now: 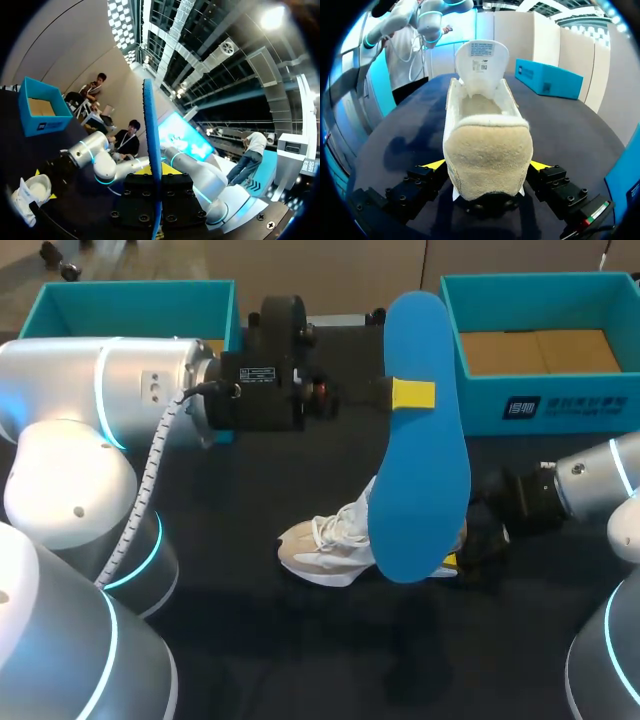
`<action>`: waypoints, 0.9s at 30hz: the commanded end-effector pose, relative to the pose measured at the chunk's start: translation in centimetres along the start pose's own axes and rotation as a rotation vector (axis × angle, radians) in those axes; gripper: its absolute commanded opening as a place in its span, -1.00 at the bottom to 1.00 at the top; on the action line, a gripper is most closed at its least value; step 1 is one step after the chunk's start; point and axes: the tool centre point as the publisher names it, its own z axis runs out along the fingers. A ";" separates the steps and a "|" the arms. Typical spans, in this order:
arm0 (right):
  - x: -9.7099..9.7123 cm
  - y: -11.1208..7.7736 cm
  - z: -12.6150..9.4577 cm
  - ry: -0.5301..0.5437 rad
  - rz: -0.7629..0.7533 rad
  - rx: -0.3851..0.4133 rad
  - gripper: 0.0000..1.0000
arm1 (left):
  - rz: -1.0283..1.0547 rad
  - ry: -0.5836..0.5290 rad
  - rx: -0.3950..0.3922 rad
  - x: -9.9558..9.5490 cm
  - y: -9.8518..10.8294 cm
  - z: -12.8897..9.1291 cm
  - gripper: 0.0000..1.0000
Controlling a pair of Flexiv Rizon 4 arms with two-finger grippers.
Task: Take the shoe out of the shoebox, open the shoe tongue, remove and reinsert the insole, then place the shoe into the shoebox
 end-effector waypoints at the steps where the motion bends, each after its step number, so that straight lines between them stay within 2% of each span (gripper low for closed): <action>1: 0.3 1.1 -0.8 -0.005 0.007 0.085 1.00 | 0.000 -0.002 0.003 0.0 0.2 0.1 -1.00; 17: 1.2 3.8 -2.9 -0.045 0.000 0.254 1.00 | 0.000 -0.002 0.003 0.0 0.2 0.1 -1.00; 27: 1.3 5.6 -4.0 -0.051 0.031 0.444 1.00 | 0.000 -0.002 0.003 0.0 0.2 0.1 -1.00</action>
